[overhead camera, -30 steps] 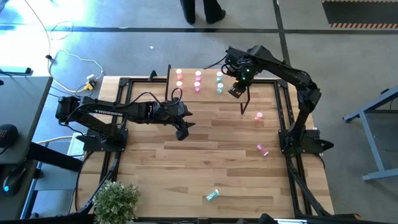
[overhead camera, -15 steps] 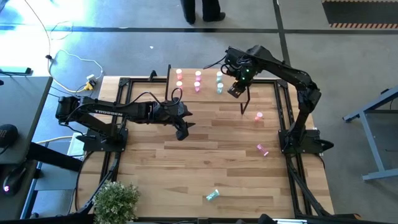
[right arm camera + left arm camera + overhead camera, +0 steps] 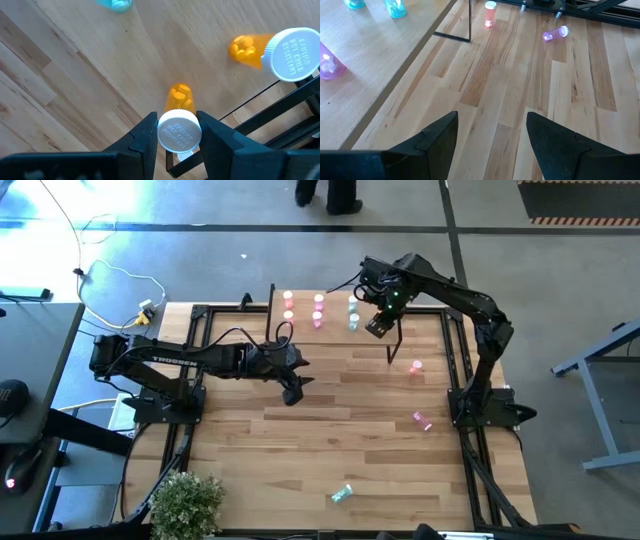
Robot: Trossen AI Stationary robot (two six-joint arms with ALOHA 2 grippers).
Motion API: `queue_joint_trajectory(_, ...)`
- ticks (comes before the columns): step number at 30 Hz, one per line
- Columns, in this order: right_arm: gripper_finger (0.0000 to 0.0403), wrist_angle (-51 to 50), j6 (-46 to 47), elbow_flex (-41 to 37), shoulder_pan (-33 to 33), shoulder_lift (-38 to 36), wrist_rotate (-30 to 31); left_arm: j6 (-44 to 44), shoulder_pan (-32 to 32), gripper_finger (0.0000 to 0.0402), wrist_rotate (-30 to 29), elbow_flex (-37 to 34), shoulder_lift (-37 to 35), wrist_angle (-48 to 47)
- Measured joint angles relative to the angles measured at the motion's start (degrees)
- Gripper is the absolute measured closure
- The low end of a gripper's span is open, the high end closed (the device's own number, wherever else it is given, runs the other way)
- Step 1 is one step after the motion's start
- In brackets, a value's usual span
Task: Pick and place medicine bottles onto shelf by color
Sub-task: Put the bottom orange pill bottle aligned with the orange pill bottle on the shelf
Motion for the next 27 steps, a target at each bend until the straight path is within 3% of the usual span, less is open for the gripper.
queue_joint_trajectory(6, 0.0284, 0.90, -0.87, -0.06, 0.02, 0.00, 0.02, 0.00, 0.00, 0.0174, 0.00, 0.00, 0.00, 0.00)
queue_joint_trajectory(16, 0.0239, 1.36, -0.69, -0.24, 0.02, 0.13, 0.12, 0.00, 0.00, 0.0174, 0.00, 0.00, 0.00, 0.00)
queue_joint_trajectory(27, 0.0236, 0.92, 0.15, -0.24, 0.02, -0.30, 3.02, 0.00, -0.01, 0.0174, 0.02, 0.00, 0.00, 0.00)
